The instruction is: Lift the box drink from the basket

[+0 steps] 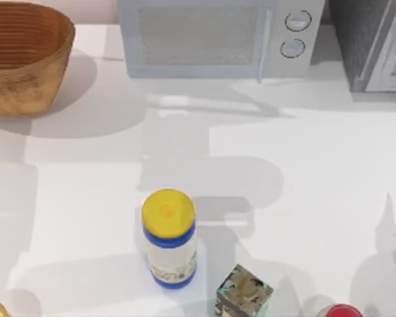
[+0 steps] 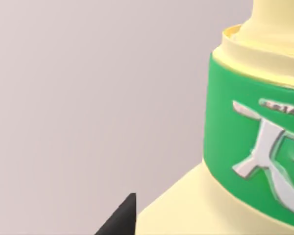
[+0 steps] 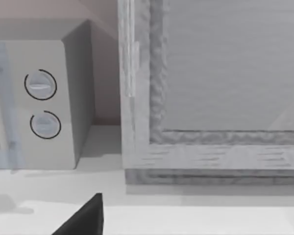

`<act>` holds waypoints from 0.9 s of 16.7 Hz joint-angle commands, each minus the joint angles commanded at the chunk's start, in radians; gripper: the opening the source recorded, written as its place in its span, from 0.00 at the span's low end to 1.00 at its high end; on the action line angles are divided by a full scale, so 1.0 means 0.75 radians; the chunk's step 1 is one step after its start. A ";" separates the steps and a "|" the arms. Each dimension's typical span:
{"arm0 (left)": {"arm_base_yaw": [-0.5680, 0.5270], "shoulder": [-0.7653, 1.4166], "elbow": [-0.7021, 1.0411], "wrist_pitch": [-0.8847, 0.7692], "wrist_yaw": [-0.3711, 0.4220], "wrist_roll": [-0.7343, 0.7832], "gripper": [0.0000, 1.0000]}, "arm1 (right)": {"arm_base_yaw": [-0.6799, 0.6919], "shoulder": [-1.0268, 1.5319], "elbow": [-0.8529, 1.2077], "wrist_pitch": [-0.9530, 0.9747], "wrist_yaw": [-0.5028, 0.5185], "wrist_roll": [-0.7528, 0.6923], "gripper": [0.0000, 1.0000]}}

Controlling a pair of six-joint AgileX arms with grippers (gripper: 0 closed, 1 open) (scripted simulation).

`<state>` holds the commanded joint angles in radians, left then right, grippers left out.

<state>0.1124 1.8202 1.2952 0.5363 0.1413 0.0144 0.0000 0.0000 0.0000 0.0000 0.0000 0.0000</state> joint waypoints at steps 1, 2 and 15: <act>0.000 0.000 0.000 0.000 0.000 0.000 0.00 | 0.000 0.000 0.000 0.000 0.000 0.000 1.00; 0.000 0.000 0.000 0.000 0.000 0.000 0.00 | 0.000 0.000 0.000 0.000 0.000 0.000 1.00; -0.054 -0.831 -0.586 -0.241 -0.059 -0.011 0.00 | 0.000 0.000 0.000 0.000 0.000 0.000 1.00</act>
<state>0.0722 1.1966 0.8557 0.3553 0.0967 0.0063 0.0000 0.0000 0.0000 0.0000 0.0000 0.0000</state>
